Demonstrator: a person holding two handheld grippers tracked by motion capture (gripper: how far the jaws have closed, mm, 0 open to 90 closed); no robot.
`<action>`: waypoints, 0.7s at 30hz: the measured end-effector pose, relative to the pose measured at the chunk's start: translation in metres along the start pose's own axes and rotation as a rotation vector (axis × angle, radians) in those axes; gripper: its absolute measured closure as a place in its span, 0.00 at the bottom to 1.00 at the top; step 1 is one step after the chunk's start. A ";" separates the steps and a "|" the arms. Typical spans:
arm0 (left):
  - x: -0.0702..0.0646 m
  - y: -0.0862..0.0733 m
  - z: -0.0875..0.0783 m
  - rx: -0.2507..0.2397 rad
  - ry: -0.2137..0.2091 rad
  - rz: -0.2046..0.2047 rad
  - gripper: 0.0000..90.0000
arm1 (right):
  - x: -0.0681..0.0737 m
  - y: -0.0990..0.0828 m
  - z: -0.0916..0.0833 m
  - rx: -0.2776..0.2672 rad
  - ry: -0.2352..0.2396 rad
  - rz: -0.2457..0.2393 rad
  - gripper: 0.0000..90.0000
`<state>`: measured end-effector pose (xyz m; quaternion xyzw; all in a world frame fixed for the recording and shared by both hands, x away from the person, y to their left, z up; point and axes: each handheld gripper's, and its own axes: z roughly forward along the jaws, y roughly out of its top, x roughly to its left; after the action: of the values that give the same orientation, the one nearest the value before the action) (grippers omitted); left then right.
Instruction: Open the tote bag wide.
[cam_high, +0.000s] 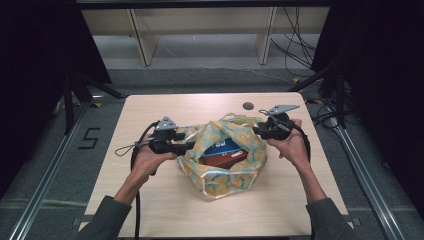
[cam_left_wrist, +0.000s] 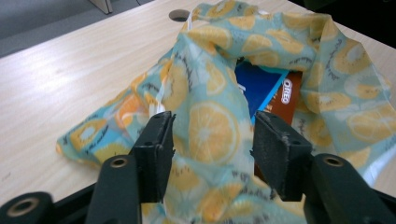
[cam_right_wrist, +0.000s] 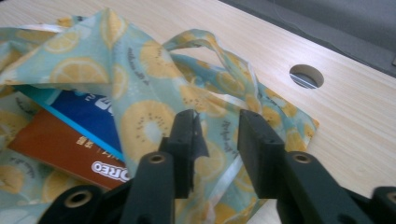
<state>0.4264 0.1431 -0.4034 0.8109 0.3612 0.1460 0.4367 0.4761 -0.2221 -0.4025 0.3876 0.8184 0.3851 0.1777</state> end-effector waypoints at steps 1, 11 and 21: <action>0.000 -0.003 -0.002 0.000 -0.003 -0.015 0.51 | 0.002 -0.002 -0.002 -0.006 0.003 0.005 0.71; -0.021 -0.035 -0.017 -0.045 0.004 -0.035 0.37 | 0.008 -0.017 -0.019 -0.016 -0.023 0.001 0.54; -0.034 -0.061 -0.027 -0.067 0.060 -0.041 0.31 | 0.011 -0.039 -0.032 -0.002 -0.021 0.028 0.48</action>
<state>0.3596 0.1573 -0.4348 0.7835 0.3855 0.1734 0.4554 0.4307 -0.2450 -0.4118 0.4030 0.8106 0.3843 0.1811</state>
